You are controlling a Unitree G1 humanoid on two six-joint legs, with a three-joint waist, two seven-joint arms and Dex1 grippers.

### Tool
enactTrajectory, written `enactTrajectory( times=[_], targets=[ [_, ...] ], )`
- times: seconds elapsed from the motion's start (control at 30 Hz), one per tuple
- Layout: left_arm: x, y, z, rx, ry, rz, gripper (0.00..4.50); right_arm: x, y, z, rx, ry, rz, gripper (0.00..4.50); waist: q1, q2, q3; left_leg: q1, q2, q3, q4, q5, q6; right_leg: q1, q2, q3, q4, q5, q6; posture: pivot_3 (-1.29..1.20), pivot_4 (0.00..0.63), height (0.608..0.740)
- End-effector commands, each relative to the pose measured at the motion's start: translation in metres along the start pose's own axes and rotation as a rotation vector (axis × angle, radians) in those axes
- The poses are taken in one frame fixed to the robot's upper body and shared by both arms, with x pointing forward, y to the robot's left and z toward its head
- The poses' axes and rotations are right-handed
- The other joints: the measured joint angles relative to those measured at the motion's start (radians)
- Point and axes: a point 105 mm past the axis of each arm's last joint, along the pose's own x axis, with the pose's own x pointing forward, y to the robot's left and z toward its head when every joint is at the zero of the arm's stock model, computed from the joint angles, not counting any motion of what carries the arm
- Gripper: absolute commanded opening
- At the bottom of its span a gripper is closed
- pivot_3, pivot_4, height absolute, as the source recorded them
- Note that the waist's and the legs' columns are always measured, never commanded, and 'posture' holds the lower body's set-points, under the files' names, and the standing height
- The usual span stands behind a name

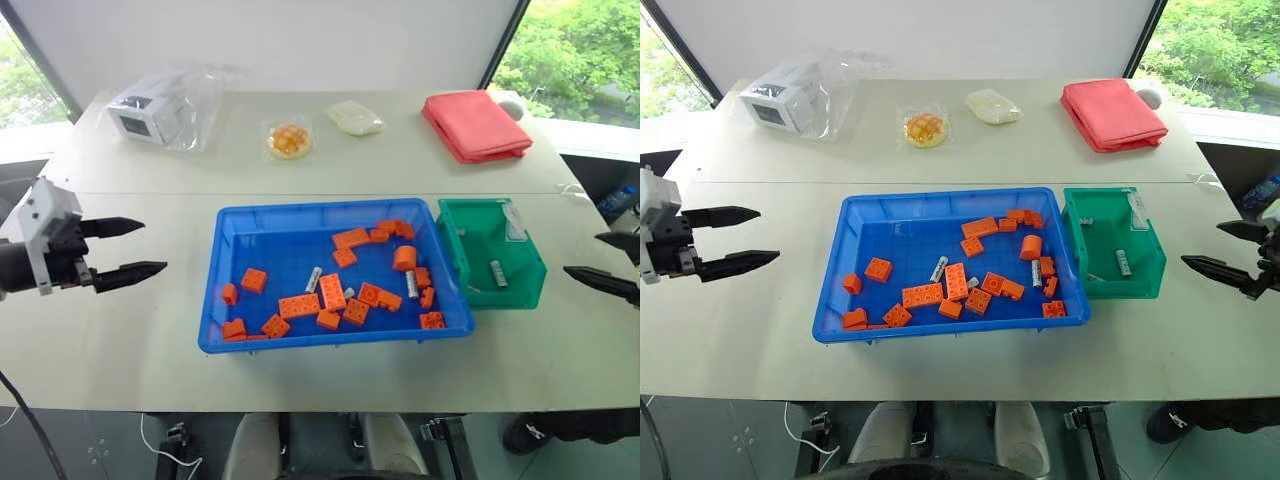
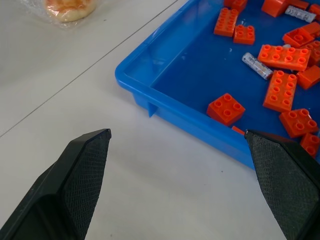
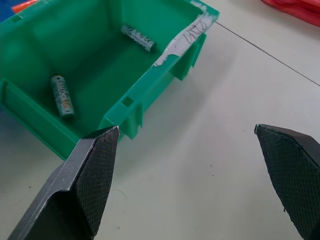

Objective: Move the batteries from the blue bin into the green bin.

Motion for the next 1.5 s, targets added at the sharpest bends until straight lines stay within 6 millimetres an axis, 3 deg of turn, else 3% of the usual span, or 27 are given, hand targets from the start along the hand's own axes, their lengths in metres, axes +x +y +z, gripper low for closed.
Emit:
enactTrajectory(
  times=[0.03,0.5,0.67,0.83,1.17,1.3,1.37,1.5],
  targets=[
    [-0.001,-0.001,0.013,0.051,-0.020,0.001,4.50,-0.005,-0.004,0.017,-0.050,-0.035,-0.023,4.45,0.000,0.000,0.000,0.000,0.000,0.000,0.000,0.000,0.000,0.000,0.000,0.000,0.000,0.000,0.000,0.00,0.150,0.734],
    [0.000,-0.005,0.010,0.027,-0.009,-0.028,4.50,-0.001,-0.005,0.020,-0.032,-0.039,-0.044,4.45,-0.001,0.000,0.000,0.000,-0.001,0.003,0.002,0.000,0.000,0.000,0.000,0.000,0.002,0.000,0.000,0.00,0.150,0.734],
    [0.003,-0.010,0.013,0.040,-0.014,-0.059,4.50,0.000,-0.005,0.030,-0.063,-0.044,-0.023,4.45,0.000,0.000,0.000,0.000,-0.001,0.003,0.003,0.000,0.000,0.000,0.001,0.000,0.004,0.000,0.000,0.00,0.150,0.734],
    [0.008,-0.020,0.020,0.064,-0.030,-0.115,4.50,0.010,-0.001,0.052,-0.115,-0.066,0.028,4.45,-0.003,0.000,0.000,0.000,-0.001,0.004,0.007,0.000,0.000,0.000,0.000,0.000,0.008,0.000,0.000,0.00,0.150,0.734],
    [0.019,-0.068,0.037,0.111,-0.035,-0.372,4.50,0.060,0.079,0.131,-0.377,-0.184,0.416,4.45,-0.006,0.004,0.002,0.000,0.001,0.000,0.014,0.000,0.000,-0.001,0.002,0.001,0.013,0.000,0.000,0.00,0.150,0.734],
    [0.029,-0.071,0.037,0.136,-0.032,-0.412,4.50,0.113,0.123,0.162,-0.369,-0.200,0.512,4.45,-0.005,0.003,0.002,-0.001,0.001,0.000,0.014,0.000,0.000,-0.002,0.003,0.001,0.013,0.000,-0.001,0.00,0.150,0.734],
    [0.036,-0.068,0.036,0.141,-0.039,-0.410,4.50,0.139,0.151,0.169,-0.351,-0.181,0.555,4.45,-0.007,0.003,0.002,-0.001,0.001,0.000,0.014,0.000,0.000,-0.002,0.003,0.001,0.013,0.001,-0.001,0.00,0.150,0.734],
    [0.046,-0.066,0.036,0.149,-0.044,-0.408,4.50,0.168,0.196,0.163,-0.327,-0.115,0.628,4.45,0.009,0.003,0.002,-0.004,0.001,0.000,0.014,0.000,0.000,-0.003,0.005,0.000,0.015,0.001,-0.002,0.00,0.150,0.734]
  ],
)
